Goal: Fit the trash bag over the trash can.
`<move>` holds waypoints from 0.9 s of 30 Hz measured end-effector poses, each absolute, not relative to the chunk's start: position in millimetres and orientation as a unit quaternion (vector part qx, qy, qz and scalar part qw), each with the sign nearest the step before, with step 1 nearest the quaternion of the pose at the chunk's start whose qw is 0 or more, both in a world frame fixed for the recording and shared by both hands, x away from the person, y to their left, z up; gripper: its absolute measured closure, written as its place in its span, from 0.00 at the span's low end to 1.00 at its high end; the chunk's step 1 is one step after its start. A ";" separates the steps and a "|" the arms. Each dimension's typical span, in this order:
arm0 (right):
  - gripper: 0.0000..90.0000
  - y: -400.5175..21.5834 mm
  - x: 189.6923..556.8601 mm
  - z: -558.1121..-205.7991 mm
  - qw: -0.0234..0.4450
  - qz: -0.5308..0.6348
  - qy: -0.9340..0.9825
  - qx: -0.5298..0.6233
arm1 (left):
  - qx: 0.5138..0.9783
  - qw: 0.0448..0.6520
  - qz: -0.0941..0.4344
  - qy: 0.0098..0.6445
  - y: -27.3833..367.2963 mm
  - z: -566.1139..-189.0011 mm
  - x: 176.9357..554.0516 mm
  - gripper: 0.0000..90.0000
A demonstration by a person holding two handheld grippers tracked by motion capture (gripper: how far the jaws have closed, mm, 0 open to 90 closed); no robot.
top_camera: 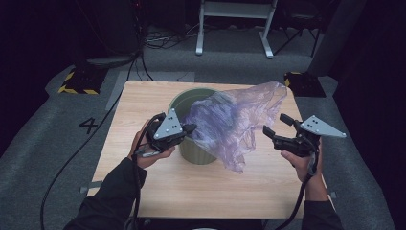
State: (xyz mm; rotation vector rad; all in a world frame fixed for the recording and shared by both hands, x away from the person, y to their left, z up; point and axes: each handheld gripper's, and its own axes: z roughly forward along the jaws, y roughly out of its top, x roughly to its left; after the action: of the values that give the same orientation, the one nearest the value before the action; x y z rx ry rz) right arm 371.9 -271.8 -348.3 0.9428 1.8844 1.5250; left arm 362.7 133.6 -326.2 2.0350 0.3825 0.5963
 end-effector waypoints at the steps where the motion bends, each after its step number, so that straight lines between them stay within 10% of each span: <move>1: 0.22 -272.4 376.0 -351.2 0.254 0.571 0.696 0.353 | 0.830 0.477 0.241 0.159 135.4 -326.6 362.6 1.00; 7: 0.24 -268.1 388.9 -356.7 0.199 0.602 0.690 0.349 | 0.831 0.475 0.248 0.152 141.3 -328.6 354.5 0.98; 9: 0.41 -264.4 390.6 -356.3 0.181 0.613 0.694 0.331 | 0.829 0.476 0.250 0.154 142.7 -328.0 351.6 0.94; 15: 0.75 -251.7 388.7 -351.4 0.171 0.614 0.714 0.289 | 0.811 0.500 0.252 0.173 130.3 -313.2 338.0 0.35; 18: 0.86 -246.0 385.2 -348.5 0.185 0.611 0.719 0.275 | 0.808 0.515 0.240 0.156 115.1 -305.1 328.8 0.23; 27: 0.99 -228.3 374.1 -344.5 0.223 0.588 0.741 0.236 | 0.808 0.539 0.211 0.111 64.4 -291.9 315.4 0.18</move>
State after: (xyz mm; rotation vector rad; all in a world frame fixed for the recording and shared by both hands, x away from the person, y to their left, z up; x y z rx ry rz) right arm 374.1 -228.3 -344.5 0.6509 2.0462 1.6247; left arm 315.4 64.4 -291.9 1.9214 0.2637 0.5028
